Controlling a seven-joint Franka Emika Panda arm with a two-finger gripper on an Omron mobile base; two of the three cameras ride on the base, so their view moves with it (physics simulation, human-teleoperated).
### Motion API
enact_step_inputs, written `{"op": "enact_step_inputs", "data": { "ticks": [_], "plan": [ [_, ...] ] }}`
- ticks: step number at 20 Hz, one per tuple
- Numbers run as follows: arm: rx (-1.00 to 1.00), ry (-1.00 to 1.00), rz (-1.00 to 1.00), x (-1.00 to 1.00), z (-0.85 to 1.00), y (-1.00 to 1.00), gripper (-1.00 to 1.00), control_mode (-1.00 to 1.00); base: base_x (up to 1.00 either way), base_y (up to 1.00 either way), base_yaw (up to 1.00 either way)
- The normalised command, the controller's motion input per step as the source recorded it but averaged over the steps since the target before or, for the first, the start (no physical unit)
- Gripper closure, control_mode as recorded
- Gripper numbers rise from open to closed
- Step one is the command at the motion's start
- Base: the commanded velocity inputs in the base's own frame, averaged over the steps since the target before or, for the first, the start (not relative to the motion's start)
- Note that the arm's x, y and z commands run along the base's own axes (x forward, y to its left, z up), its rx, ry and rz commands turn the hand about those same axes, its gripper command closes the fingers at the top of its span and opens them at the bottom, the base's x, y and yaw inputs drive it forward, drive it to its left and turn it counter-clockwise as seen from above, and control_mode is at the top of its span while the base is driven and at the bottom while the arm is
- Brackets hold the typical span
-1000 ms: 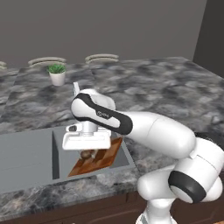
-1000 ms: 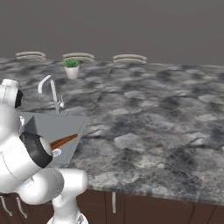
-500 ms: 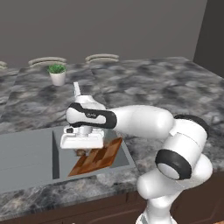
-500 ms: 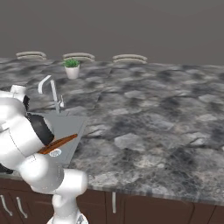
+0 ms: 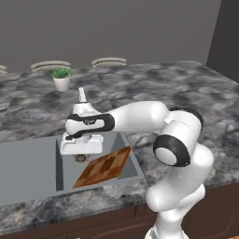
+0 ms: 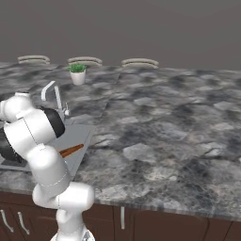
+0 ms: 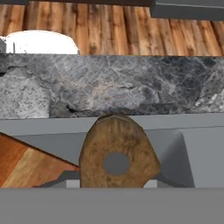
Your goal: Move the cutting board and knife to the sink. Then move spray from the cabinet to the counter.
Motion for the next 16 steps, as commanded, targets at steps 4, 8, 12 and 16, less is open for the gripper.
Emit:
{"op": "enact_step_inputs", "data": {
  "ticks": [4,8,12,16],
  "plan": [
    [-0.02,0.00,0.00,0.08,-0.53,0.09,1.00,-1.00,0.00,0.00,0.00],
    [-0.02,-0.03,0.00,0.05,-0.51,0.10,1.00,-1.00,0.00,0.00,0.00],
    [-0.01,-0.11,0.00,0.15,-0.48,0.07,1.00,-1.00,0.00,0.00,0.00],
    [-0.04,-0.20,-0.01,0.49,-0.35,0.15,1.00,-1.00,0.00,0.00,0.00]
  ]
}}
